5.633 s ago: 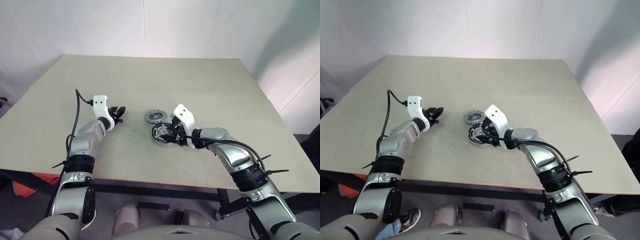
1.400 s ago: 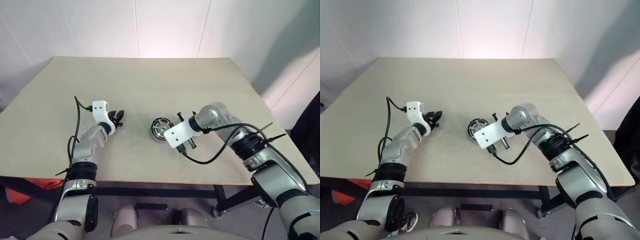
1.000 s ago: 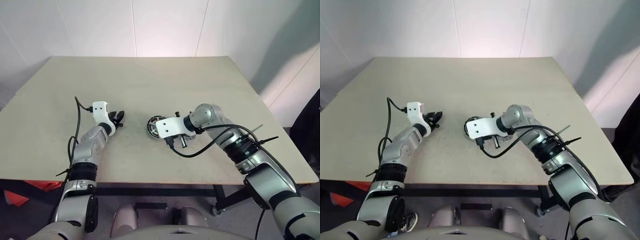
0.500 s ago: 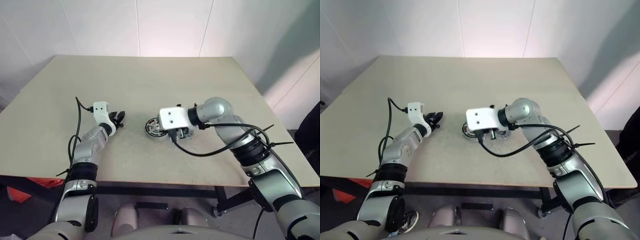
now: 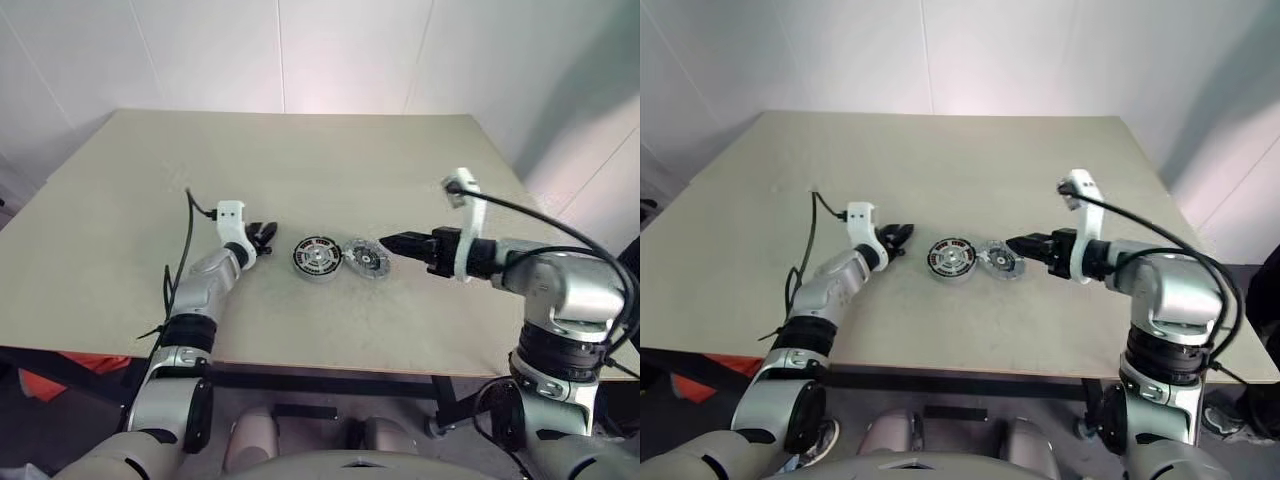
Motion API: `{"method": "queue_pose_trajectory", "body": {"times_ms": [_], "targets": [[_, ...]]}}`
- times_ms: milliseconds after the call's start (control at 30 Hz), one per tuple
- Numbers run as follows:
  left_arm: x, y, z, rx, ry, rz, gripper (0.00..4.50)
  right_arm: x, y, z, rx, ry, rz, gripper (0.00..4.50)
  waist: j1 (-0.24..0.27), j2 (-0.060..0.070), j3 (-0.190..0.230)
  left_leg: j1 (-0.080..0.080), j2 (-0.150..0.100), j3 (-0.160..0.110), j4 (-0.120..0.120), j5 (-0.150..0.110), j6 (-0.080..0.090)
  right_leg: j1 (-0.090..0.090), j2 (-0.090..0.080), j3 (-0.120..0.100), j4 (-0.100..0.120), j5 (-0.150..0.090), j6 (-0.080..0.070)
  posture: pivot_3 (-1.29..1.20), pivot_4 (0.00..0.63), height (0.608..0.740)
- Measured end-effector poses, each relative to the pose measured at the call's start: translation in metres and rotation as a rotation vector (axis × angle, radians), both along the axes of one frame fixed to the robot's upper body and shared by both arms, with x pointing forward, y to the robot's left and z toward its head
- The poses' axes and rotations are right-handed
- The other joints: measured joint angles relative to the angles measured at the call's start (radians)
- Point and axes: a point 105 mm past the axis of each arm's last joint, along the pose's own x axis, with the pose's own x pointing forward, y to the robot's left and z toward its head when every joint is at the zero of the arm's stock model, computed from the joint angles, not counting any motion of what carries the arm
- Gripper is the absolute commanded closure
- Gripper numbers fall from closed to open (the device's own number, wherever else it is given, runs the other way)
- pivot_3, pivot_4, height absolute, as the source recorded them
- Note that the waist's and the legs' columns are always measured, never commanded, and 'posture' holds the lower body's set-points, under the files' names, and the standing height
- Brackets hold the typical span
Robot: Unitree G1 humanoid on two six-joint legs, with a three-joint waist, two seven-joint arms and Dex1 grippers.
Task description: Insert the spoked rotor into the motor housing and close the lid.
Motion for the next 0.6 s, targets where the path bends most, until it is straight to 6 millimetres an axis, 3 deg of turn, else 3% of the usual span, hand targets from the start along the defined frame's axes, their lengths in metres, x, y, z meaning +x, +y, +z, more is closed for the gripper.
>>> {"method": "queue_pose_trajectory", "body": {"times_ms": [167,333,600], "targets": [[0.004,0.000,0.002,0.008,0.001,-0.017,2.41,-0.007,-0.014,-0.027,0.178,0.103,-0.164,0.06,0.010,0.003,-0.001,0.002,0.000,0.000,-0.004,0.001,-0.002,0.000,0.000,0.000,-0.002,0.000,0.000,0.00,0.000,0.740],[0.004,0.000,0.001,0.021,0.002,-0.024,2.41,-0.025,-0.008,-0.071,0.250,0.278,-0.271,0.02,0.011,0.004,-0.002,0.003,-0.002,0.001,-0.012,0.002,-0.003,0.001,0.000,0.000,-0.008,0.000,0.001,0.00,0.000,0.740],[0.004,0.006,0.001,0.044,0.005,-0.029,2.41,-0.030,0.002,-0.086,0.276,0.380,-0.301,0.02,0.011,0.004,-0.002,0.007,-0.003,0.001,-0.020,0.004,-0.007,0.002,0.000,0.000,-0.010,-0.002,0.003,0.00,0.000,0.740]]}}
